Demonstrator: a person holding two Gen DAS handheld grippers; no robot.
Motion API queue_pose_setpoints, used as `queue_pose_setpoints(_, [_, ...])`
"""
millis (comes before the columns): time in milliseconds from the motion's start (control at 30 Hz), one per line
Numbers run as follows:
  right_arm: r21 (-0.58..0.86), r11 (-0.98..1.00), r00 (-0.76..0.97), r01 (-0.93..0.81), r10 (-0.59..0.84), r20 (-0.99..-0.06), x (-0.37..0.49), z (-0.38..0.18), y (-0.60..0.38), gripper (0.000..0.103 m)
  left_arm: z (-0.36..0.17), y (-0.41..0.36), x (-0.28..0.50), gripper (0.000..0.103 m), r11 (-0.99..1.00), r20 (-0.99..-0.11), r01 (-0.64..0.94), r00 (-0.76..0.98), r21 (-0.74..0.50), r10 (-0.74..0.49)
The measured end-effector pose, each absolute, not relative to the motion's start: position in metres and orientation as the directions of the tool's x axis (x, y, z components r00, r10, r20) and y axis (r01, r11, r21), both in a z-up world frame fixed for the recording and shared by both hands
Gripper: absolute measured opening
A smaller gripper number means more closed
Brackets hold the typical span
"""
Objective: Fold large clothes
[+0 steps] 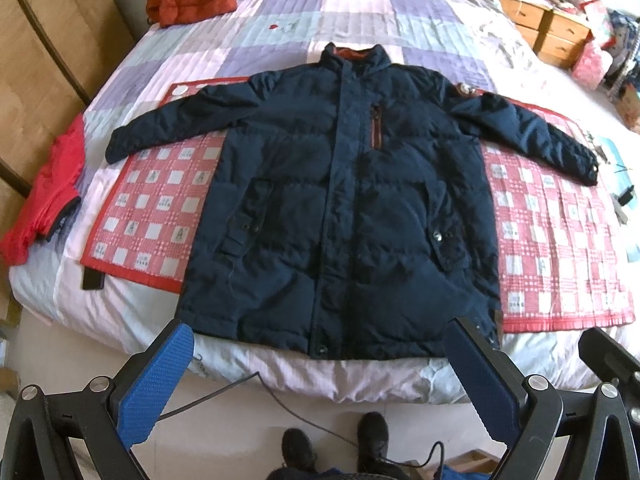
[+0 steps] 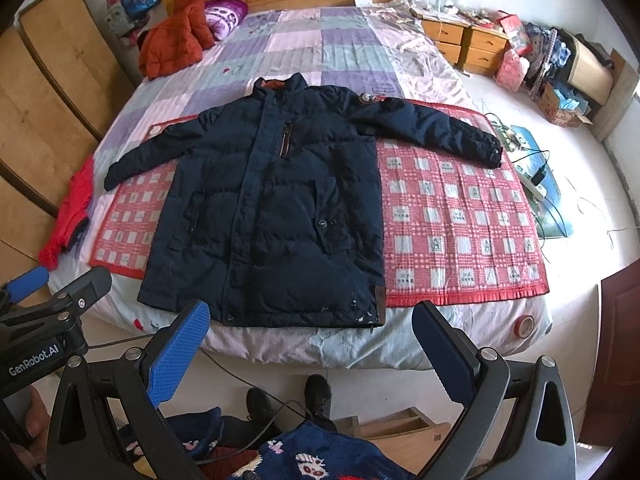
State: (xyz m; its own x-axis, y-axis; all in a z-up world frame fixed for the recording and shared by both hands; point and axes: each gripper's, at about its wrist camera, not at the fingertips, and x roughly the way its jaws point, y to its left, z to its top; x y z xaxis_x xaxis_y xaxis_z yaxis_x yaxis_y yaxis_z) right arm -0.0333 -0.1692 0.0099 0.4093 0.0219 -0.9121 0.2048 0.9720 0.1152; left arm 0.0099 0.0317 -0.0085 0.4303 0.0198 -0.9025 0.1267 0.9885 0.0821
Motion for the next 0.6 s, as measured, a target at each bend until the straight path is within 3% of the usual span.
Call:
queue_pose_setpoints(367, [0.106,0.984,0.408,0.144,0.039,-0.912,0.022,0.009,-0.151,0.103,-0.011,0.062,0.057,0.103,0.996,-0.901,0.024,0.429,0.084,0.065])
queue_pose_setpoints(600, [0.051,0.985,0.486,0.166,-0.037,-0.873,0.104,0.05,-0.152,0.103,0.007,0.093,0.141,0.103,0.997,-0.87,0.029,0.491,0.071,0.048])
